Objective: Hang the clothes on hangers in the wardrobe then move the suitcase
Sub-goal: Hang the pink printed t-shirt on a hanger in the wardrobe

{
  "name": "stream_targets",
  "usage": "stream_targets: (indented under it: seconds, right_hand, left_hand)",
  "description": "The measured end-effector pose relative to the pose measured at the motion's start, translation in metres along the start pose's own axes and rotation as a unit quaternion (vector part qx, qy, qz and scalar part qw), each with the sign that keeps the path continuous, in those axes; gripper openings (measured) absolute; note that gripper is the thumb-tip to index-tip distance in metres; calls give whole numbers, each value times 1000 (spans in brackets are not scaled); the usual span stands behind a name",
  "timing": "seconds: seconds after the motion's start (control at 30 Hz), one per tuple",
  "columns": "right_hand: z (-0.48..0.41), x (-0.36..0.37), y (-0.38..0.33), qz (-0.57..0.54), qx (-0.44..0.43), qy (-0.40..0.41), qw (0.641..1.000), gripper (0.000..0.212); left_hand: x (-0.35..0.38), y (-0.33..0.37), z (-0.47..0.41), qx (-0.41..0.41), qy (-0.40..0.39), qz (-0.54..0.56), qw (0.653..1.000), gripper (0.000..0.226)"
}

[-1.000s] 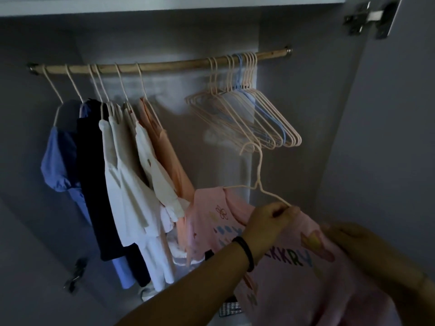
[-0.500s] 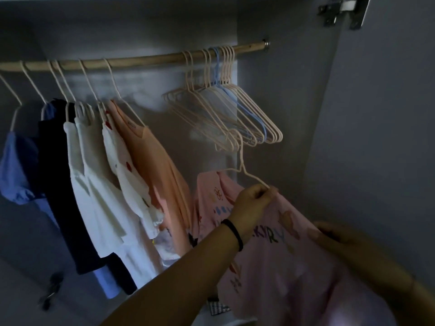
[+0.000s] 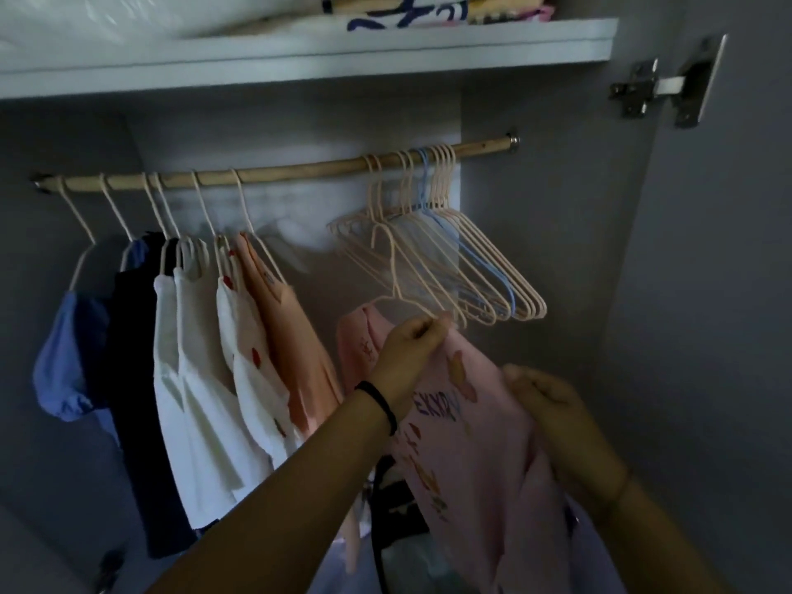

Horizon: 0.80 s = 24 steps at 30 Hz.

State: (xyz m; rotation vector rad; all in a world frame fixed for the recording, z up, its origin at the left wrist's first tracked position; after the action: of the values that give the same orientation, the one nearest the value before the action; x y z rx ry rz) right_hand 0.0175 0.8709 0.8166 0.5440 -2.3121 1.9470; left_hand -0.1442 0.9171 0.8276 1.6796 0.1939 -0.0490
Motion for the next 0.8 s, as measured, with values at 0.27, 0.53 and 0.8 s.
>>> stream_targets:
  seconds: [0.27,0.53,0.8]
  right_hand:
    - [-63,75,-17,-77,-36,-41,996,27]
    - [-126,143,-13,-60,-113,-70,989,53]
    - [-160,180,35,-56,-74,-74,993,31]
  left_hand:
    - [-53,44,-43,47,76,-44,995,27]
    - [-120,76,-78,53,145,-77,985,17]
    - [-158,50,-101,-10,169,-66,983,7]
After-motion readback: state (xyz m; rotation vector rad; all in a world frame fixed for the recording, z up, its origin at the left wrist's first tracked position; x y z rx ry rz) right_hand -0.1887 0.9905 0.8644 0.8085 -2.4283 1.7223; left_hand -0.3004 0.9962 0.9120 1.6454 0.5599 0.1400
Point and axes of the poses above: each hand's wrist, its own z-axis away from the middle knuckle, its own x-axis out of the palm, y = z × x, the point moved 5 cm from there along -z, towards the middle knuckle, and after that the axes turned 12 degrees about -z, right-handed, at the moved point
